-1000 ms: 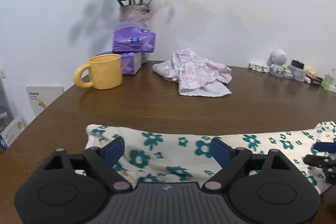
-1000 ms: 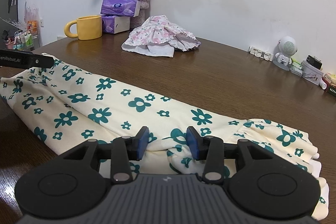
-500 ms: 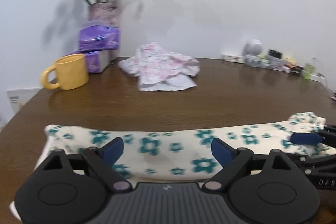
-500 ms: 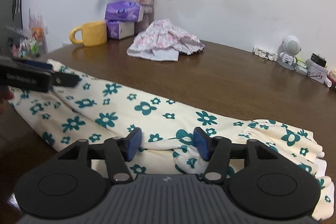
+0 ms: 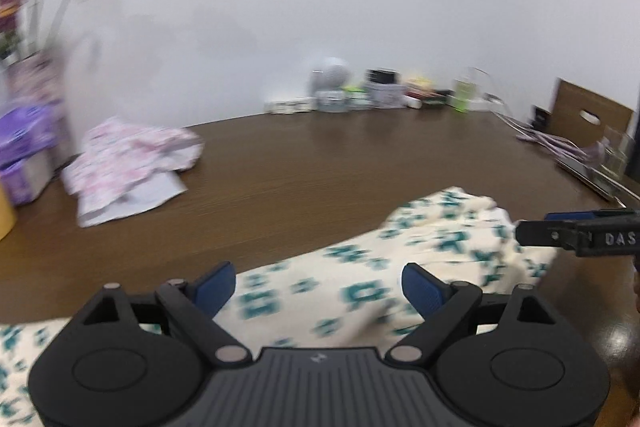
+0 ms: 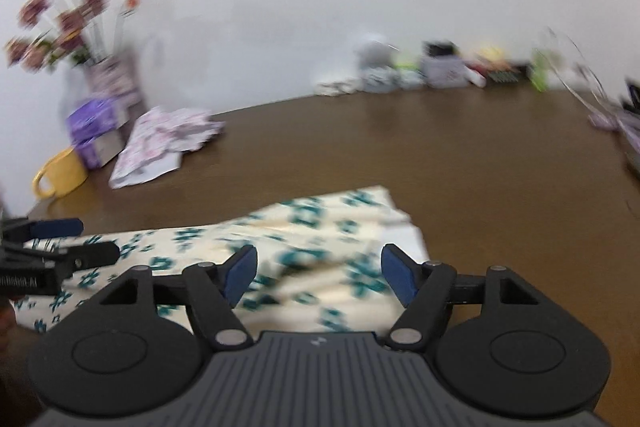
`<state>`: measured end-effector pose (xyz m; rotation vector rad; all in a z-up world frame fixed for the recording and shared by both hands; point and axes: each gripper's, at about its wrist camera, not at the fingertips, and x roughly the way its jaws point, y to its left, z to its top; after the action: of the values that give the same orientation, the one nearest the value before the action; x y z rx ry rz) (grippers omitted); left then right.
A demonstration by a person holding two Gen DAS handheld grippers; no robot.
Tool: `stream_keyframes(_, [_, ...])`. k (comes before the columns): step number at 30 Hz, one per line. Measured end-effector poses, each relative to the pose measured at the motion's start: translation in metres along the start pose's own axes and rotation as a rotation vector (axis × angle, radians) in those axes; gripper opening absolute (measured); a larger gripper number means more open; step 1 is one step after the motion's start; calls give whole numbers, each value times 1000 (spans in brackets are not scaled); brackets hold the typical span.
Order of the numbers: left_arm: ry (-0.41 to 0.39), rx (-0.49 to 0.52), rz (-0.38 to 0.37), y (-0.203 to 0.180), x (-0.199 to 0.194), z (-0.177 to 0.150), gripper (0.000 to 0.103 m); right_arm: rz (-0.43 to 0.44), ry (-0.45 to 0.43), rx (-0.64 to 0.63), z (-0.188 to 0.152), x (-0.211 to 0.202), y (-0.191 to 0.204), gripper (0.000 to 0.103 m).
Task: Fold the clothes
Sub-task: 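Grasp the strip end with the right gripper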
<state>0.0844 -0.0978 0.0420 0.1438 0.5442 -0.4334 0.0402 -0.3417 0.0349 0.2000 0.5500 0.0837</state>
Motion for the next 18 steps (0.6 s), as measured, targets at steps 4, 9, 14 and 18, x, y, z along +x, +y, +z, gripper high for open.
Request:
stream_keyframes(4, [14,56,-43,-33,18,6,77,-14,20,107,-6,-1,-36,71])
stream_keyframes(9, [39,58,-89,-53,38,14,58,48,62,247,-11,10,-61,71])
stream_keyframes(14, [70,63,-123,-66,54,14,45,100,68,321,-15,15,-67,70])
stream_keyframes(18, [89,54,-126,-68,62,9,44,114,54,347,-16,21,-63,70])
